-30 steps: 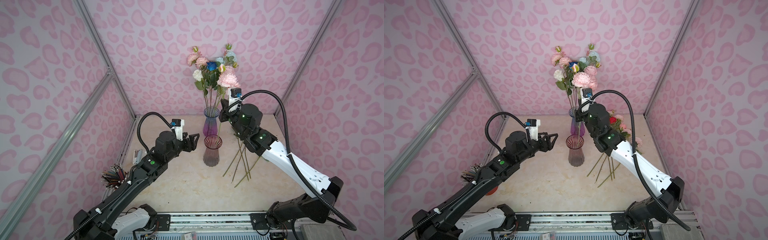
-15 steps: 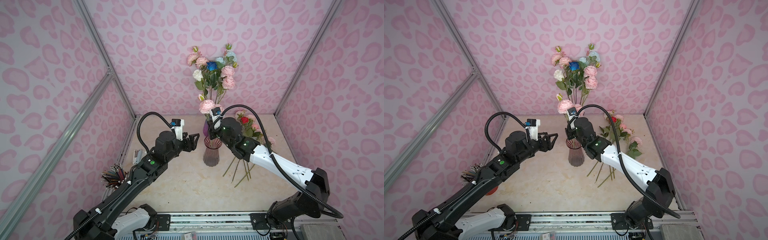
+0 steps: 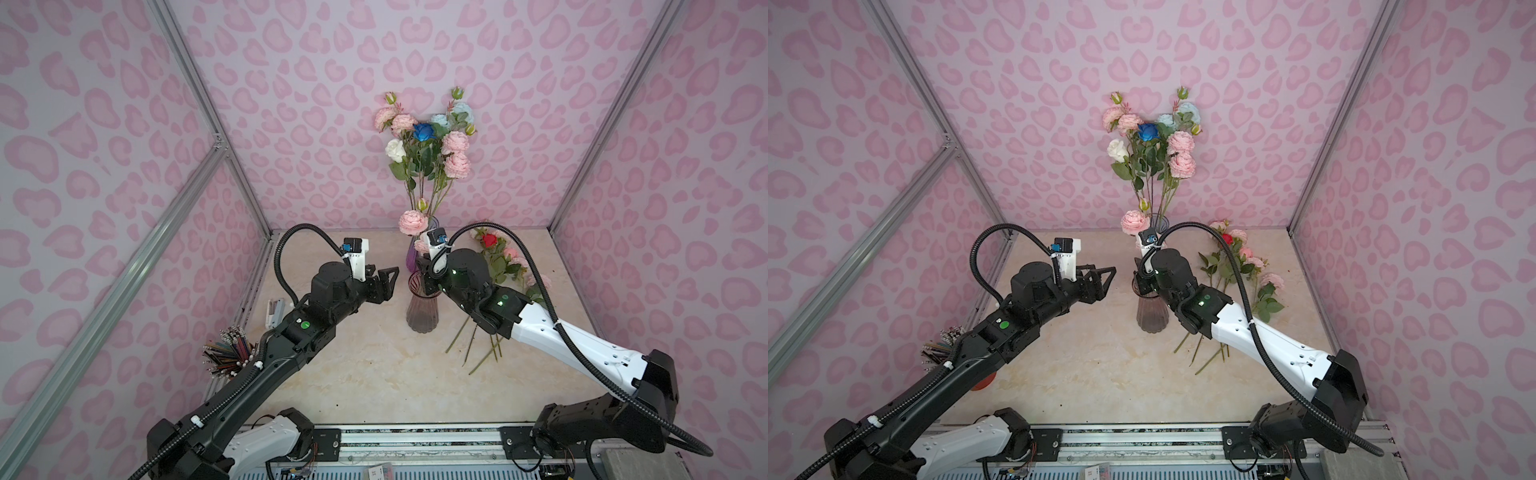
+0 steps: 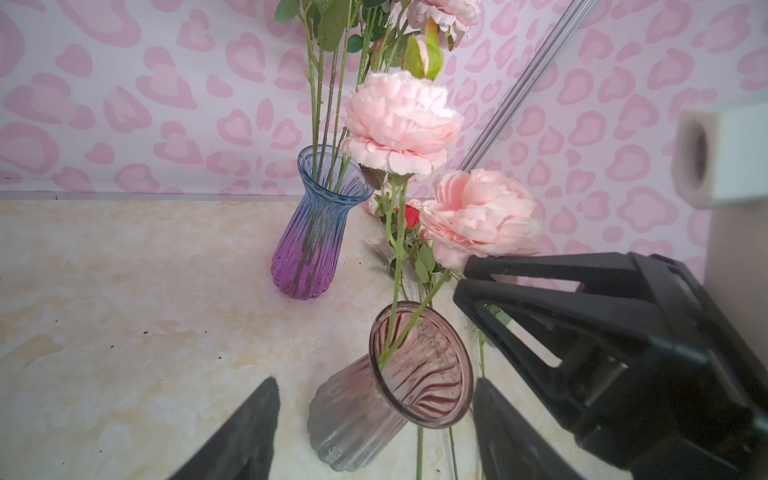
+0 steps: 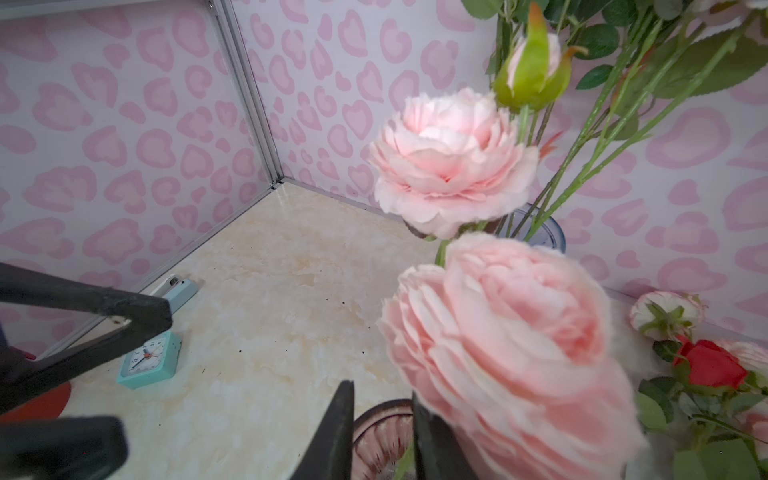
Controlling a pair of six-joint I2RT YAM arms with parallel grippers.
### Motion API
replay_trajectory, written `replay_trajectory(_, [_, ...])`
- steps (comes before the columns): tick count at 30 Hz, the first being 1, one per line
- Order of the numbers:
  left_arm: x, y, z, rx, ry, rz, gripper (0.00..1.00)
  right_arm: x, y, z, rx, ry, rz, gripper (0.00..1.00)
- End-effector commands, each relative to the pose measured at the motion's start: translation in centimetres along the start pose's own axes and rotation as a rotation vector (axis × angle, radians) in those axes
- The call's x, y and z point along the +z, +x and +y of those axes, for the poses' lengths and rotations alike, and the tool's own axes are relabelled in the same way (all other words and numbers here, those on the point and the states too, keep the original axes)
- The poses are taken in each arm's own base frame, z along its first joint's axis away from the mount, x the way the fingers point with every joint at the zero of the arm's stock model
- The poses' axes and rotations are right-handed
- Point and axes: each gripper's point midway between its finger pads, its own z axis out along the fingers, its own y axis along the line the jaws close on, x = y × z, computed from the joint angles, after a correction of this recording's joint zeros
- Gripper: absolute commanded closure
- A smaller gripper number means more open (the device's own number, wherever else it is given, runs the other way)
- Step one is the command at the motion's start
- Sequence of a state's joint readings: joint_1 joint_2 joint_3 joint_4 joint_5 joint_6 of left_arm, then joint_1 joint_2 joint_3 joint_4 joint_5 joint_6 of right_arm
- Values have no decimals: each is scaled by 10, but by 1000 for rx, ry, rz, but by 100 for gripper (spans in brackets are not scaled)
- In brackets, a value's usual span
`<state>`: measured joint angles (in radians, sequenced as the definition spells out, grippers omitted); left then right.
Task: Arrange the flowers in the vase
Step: 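Carry the pink roses over the mauve vase and lower the stems in, then open the right gripper and draw it back toward the rose pile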
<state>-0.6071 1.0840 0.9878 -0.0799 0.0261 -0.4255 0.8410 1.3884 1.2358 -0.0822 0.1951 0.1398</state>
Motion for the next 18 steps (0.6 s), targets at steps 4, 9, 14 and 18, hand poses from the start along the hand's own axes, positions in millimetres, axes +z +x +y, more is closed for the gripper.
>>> replay_trajectory(4, [-2, -9, -3, 0, 9, -35, 26, -20, -13, 10, 8, -14, -38, 71])
replay_trajectory(9, [-4, -11, -5, 1, 18, -40, 26, -44, -30, 9, 30, -18, -94, 70])
replay_trajectory(14, [-10, -15, -5, 12, 14, -59, 26, -70, -42, -2, 72, -6, -131, 69])
replay_trajectory(18, [-16, -20, -4, 18, 0, -85, 26, -93, -51, -15, 121, 2, -179, 68])
